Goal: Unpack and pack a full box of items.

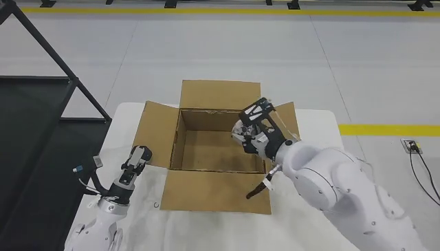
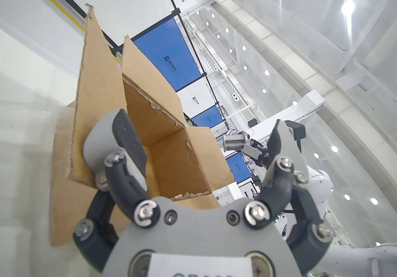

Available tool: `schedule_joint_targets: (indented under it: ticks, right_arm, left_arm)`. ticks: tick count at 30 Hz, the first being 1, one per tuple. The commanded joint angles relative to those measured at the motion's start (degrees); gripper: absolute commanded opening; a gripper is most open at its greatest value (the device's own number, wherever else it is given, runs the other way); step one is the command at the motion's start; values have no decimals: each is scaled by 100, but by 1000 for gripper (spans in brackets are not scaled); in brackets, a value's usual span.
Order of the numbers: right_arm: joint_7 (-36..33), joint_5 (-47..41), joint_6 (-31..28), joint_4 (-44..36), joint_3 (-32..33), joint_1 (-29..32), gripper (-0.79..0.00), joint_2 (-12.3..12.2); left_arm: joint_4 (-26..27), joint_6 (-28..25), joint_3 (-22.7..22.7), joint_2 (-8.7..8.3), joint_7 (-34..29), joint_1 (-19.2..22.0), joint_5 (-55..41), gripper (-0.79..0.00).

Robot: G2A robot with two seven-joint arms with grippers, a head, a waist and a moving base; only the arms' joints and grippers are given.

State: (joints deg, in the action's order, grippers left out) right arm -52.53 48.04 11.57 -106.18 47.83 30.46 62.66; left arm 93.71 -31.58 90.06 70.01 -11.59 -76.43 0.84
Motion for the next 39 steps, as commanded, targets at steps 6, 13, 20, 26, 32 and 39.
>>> schedule_joint_targets:
  ticks: [6,13,20,26,32,39]
  right_arm:
    - [-90,-81,95,239,-275,-294,-785,100]
    - [-90,-81,95,239,-275,-294,-785,100]
    - [-90,-81,95,239,-275,-294,-785,100]
    - [86,-512,-517,1077,-684,-728,-785,347]
    - [-65,-813,-707,2668,-1821,-1857,-785,1052]
    - [179,-1238,-710,4614,-2714,-2426,-785,2016]
  left_arm:
    - [0,0,0,0,0,0,0,0]
    - [0,0,0,0,0,0,0,0]
    - [0,0,0,0,0,0,0,0]
    - [0,0,0,0,0,0,0,0]
    - [0,0,0,0,0,0,0,0]
    - [0,0,0,0,0,0,0,0]
